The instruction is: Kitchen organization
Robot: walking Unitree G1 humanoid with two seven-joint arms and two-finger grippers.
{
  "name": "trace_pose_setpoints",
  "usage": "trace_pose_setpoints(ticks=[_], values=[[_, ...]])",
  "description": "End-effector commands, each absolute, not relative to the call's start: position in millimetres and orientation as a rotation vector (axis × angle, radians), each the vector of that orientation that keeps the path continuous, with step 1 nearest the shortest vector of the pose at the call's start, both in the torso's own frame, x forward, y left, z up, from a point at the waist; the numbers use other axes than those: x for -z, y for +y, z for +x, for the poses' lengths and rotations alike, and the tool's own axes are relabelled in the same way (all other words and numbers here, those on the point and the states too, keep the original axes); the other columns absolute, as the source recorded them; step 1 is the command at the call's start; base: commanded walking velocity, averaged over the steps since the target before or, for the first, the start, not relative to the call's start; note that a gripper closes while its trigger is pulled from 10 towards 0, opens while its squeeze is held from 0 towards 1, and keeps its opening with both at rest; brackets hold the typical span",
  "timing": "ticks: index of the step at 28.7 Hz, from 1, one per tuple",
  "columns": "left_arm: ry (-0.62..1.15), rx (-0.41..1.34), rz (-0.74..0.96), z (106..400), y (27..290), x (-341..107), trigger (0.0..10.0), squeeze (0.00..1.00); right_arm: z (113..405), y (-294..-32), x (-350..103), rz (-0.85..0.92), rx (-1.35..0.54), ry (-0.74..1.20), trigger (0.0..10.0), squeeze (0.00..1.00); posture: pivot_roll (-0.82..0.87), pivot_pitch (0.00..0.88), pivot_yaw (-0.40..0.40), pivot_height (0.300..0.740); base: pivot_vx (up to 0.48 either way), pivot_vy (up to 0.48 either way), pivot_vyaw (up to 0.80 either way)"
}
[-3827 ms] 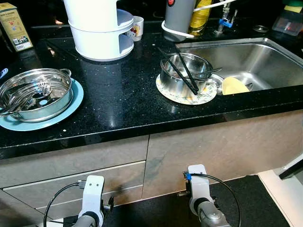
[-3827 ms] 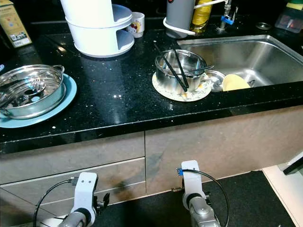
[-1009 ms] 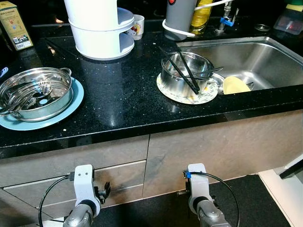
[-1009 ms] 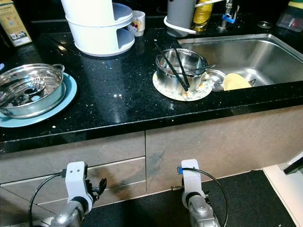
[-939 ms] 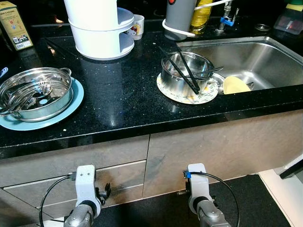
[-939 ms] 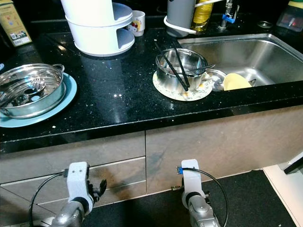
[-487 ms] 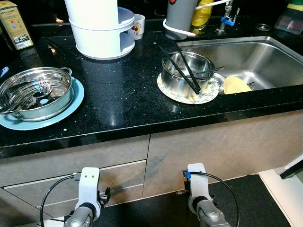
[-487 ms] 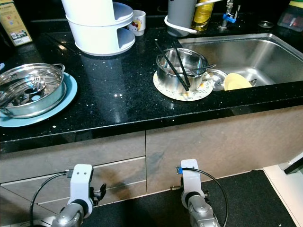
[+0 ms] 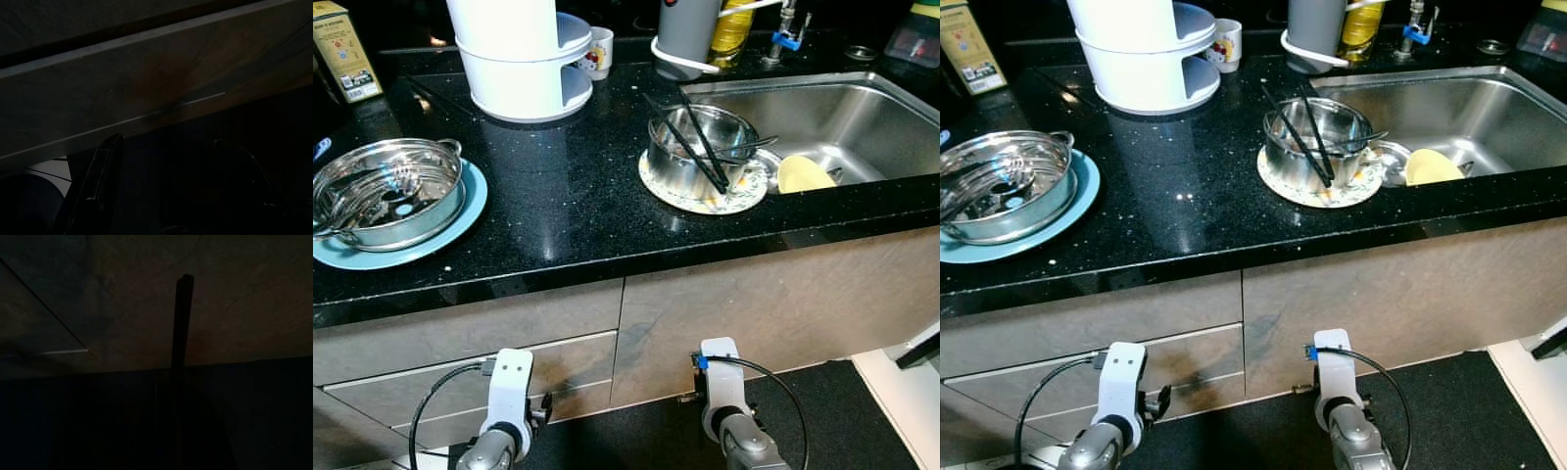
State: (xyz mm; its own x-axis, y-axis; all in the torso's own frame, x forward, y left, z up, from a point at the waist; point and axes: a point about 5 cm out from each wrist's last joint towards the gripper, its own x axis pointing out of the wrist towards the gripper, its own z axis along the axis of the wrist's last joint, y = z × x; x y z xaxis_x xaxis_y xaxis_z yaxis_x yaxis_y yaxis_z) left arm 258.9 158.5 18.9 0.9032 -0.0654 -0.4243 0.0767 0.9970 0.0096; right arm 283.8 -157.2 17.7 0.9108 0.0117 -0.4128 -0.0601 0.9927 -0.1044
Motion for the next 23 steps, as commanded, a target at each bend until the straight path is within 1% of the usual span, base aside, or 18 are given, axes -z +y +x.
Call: trace_pose_setpoints(ticks=[1, 4, 9, 14, 16, 20, 23], values=[[0.483, 0.064, 0.05, 249.0, 162.3, -9.2, 10.0, 0.0, 277.7, -161.5, -11.9, -0.094, -0.013, 0.441, 10.0, 0.0, -0.09, 0.241, -0.008, 0.74, 0.0, 0.0, 0.0], [0.502, 0.025, 0.02, 243.3, 169.8, -6.3, 10.0, 0.0, 275.3, -158.8, -9.6, -0.114, -0.04, 0.447, 10.0, 0.0, -0.09, 0.231, -0.009, 0.74, 0.0, 0.0, 0.0], [0.483, 0.087, 0.051, 241.6, 166.8, -8.2, 10.0, 0.0, 274.8, -159.0, -9.3, -0.107, -0.04, 0.448, 10.0, 0.0, -0.09, 0.213, -0.015, 0.74, 0.0, 0.0, 0.0], [0.461, 0.073, 0.051, 241.9, 166.3, -8.7, 10.0, 0.0, 274.0, -157.9, -8.4, -0.1, -0.044, 0.449, 10.0, 0.0, -0.09, 0.202, -0.017, 0.74, 0.0, 0.0, 0.0], [0.437, 0.049, 0.049, 244.6, 167.4, -10.1, 10.0, 0.0, 275.0, -156.4, -9.3, -0.104, -0.051, 0.443, 10.0, 0.0, -0.09, 0.209, -0.017, 0.74, 0.0, 0.0, 0.0], [0.427, 0.031, 0.06, 245.4, 169.4, -10.1, 10.0, 0.0, 275.5, -157.1, -10.8, -0.073, -0.036, 0.43, 10.0, 0.0, -0.09, 0.218, -0.017, 0.74, 0.0, 0.0, 0.0], [0.437, 0.036, 0.077, 243.6, 169.9, -8.8, 10.0, 0.0, 275.5, -156.7, -11.9, -0.083, -0.042, 0.425, 10.0, 0.0, -0.09, 0.22, -0.011, 0.74, 0.0, 0.0, 0.0]])
